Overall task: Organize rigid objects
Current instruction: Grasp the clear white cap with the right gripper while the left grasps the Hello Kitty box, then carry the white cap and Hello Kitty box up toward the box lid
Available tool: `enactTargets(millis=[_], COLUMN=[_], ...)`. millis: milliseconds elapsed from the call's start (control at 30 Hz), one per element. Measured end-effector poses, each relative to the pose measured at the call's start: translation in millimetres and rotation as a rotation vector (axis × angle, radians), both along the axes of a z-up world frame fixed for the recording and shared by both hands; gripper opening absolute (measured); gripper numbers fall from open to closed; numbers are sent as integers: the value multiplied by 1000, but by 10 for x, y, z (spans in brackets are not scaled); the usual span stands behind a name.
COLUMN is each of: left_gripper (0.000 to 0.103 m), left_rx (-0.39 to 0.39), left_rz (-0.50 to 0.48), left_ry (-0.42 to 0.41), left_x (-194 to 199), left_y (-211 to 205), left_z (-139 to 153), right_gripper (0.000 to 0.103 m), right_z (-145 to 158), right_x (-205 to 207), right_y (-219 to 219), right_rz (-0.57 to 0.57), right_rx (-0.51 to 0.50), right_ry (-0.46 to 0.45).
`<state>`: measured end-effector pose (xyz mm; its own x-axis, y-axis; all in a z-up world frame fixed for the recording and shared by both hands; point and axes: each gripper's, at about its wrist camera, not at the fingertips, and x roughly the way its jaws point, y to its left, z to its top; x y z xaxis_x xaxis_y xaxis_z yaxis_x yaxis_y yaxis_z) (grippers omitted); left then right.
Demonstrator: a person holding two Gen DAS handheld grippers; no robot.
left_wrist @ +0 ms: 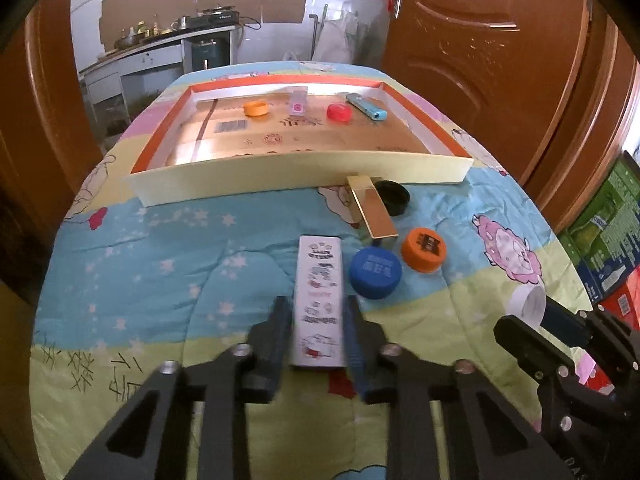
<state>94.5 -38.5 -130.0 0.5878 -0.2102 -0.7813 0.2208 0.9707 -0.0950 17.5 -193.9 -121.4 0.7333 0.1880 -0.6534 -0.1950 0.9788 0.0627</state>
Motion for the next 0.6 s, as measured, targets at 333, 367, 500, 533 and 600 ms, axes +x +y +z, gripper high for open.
enactTargets(millis=[333,367,500,533,600], left_gripper=[25,25,25,25,25], left_rx=[-43,-47,-62,-64,-69], left_rz=[-8,-7,0,2,6], left_ry=[-16,-16,-28,-32,-40], left_x=[-47,-53,-94,-101,-113], left_y=[83,95,151,161,180], left_z=[8,15,73,87,122], right_gripper=[32,32,32,32,32], right_z=[10,15,28,29,35], right_x=[28,35,48,51,55], right_y=[31,33,47,53,71], right_rz=[9,9,12,13,16], right_rx=[21,24,30,31,29], right_ry=[9,11,15,16,16])
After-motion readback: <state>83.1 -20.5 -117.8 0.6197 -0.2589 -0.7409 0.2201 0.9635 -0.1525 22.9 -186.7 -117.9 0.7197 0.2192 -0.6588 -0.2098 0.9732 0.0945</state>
